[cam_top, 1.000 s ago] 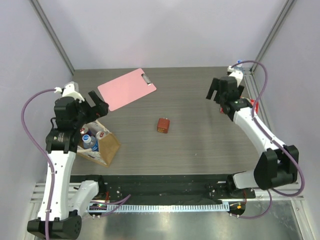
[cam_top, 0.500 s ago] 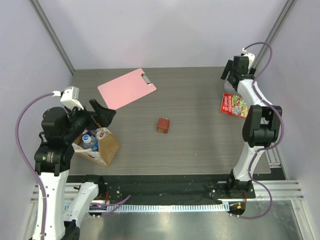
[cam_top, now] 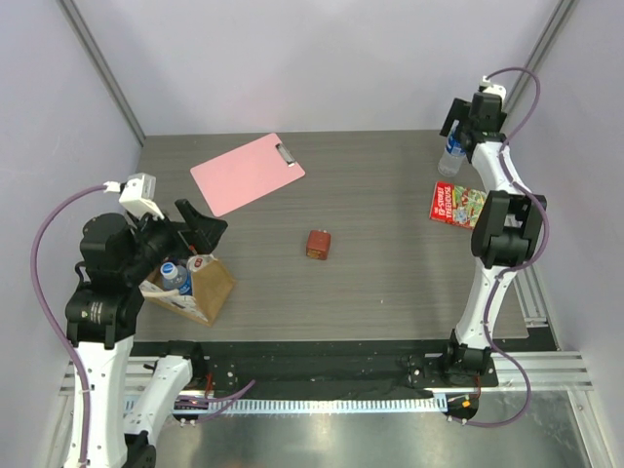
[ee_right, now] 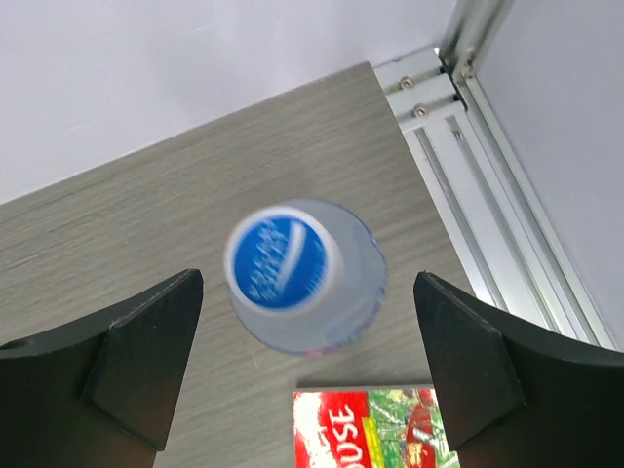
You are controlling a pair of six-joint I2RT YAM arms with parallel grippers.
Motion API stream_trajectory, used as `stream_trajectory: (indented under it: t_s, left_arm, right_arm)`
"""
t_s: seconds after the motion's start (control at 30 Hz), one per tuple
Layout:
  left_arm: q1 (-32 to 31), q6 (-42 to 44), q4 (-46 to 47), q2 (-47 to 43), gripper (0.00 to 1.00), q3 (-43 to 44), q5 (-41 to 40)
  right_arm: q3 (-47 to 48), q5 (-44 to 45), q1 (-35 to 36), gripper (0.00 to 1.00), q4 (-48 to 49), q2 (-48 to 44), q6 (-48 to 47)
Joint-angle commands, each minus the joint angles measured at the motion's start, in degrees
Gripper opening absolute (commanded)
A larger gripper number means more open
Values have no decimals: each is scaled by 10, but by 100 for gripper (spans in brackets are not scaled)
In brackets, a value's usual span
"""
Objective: Place the beverage into the canvas bag
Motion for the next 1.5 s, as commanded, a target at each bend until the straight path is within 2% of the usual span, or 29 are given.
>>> stream_trajectory:
  t_s: [0.0,0.07,0.17,0.33,0.37,0.43,0.53,0.63,0.73,0.9,1.1,1.13,1.23,1.47]
  left_arm:
    - [-1,2,-2,-10,100,-1,13]
    - [-1,4,-3,-14,100,-2,9]
    - [-2,7,-10,-16,100,-1,1]
    - [-1,7,-12,-20,100,1,0]
    - [-1,8,-12,-21,100,1,0]
    - [-1,6,-11,-20,100,1,1]
    - [-1,4,-10,-20,100,1,4]
    - [-1,1,-10,-20,100,-1,5]
    - [-1,-3,-6,-23,100,-5,4]
    - [-2,-8,5,-29,100,-19,5]
    - [-1,-2,-4,-12,100,-20,-9]
    - [-1,-2,-5,-11,100,-21,-9]
    - [-2,-9,-3,-17,100,-24,-9]
    - [-1,-22,14,-16,100,-36,-19]
  right_arm:
    - [90,-14,3,93,17,37,-28]
    - [97,-19,3,91,14,43,-24]
    - [94,-30,3,81,14,45,-19]
    - [77,-11,4,71,7,36,-33]
    - [73,-6,3,65,6,30,-36]
    - [62,-5,3,60,6,22,-43]
    - [52,1,5,43,4,8,-48]
    - [36,2,10,35,4,-20,-47]
    - [7,8,28,30,7,-58,-46]
    - [-57,-5,64,26,8,-118,-22]
    - [-220,-6,133,24,62,-217,-29]
    - [-232,4,137,20,73,-227,-39]
    - [-243,4,141,14,71,-240,-37]
    - [-253,-8,194,12,8,-295,-36]
